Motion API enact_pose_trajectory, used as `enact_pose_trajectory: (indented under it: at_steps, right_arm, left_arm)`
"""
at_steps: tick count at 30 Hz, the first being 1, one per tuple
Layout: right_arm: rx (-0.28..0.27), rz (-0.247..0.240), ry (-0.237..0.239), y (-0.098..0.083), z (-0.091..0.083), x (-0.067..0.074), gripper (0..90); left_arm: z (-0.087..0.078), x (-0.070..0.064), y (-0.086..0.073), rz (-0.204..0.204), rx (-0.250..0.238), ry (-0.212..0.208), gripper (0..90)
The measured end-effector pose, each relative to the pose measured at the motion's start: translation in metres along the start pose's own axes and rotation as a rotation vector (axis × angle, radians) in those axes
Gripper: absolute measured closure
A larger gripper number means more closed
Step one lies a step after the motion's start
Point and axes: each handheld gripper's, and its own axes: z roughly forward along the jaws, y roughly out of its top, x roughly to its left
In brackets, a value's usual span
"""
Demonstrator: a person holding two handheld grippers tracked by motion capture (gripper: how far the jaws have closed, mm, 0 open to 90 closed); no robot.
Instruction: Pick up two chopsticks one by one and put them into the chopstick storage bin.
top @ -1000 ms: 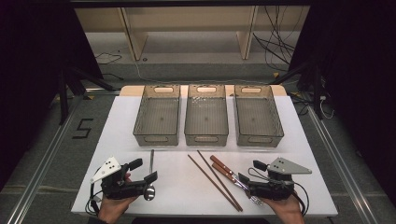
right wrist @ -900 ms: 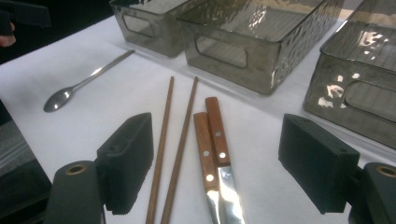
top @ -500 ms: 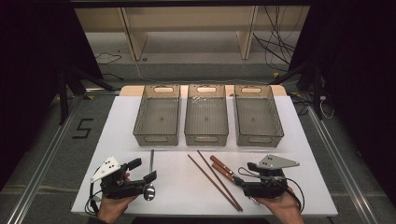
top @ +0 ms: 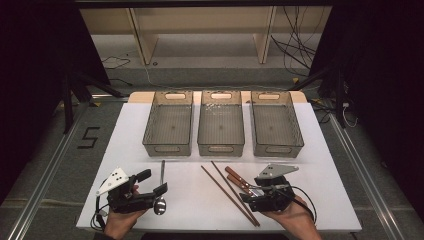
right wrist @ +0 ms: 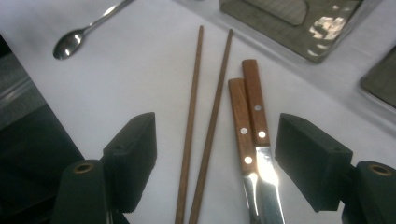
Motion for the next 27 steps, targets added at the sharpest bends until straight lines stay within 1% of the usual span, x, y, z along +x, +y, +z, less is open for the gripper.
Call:
enact_pose_trajectory:
  at_steps: [5, 9, 17, 19, 22, 26, 27]
  right_arm:
    - [0.070, -0.036, 0.001, 0.009, 0.009, 0.007, 31.4]
    - [0.103, -0.058, 0.010, 0.013, 0.015, 0.011, 33.4]
    - [0.165, -0.072, 0.028, 0.020, 0.027, 0.016, 36.3]
    - [0.179, -0.086, 0.036, 0.021, 0.031, 0.017, 38.2]
    - [0.218, -0.093, 0.037, 0.022, 0.037, 0.020, 40.1]
    - [0.284, -0.099, 0.045, 0.022, 0.047, 0.023, 44.1]
    - [0.297, -0.101, 0.040, 0.022, 0.050, 0.023, 44.9]
  left_arm:
    - [0.000, 0.000, 0.000, 0.004, 0.001, -0.002, 16.2]
    - [0.000, 0.000, 0.000, 0.007, 0.000, -0.002, 16.2]
    - [0.000, 0.000, 0.000, 0.008, -0.001, -0.002, 16.2]
    - [0.000, 0.000, 0.000, 0.008, -0.001, -0.003, 16.2]
    - [0.000, 0.000, 0.000, 0.008, -0.001, -0.003, 16.2]
    - [0.000, 0.000, 0.000, 0.009, -0.002, -0.003, 16.2]
    - [0.000, 0.000, 0.000, 0.007, -0.003, -0.003, 16.2]
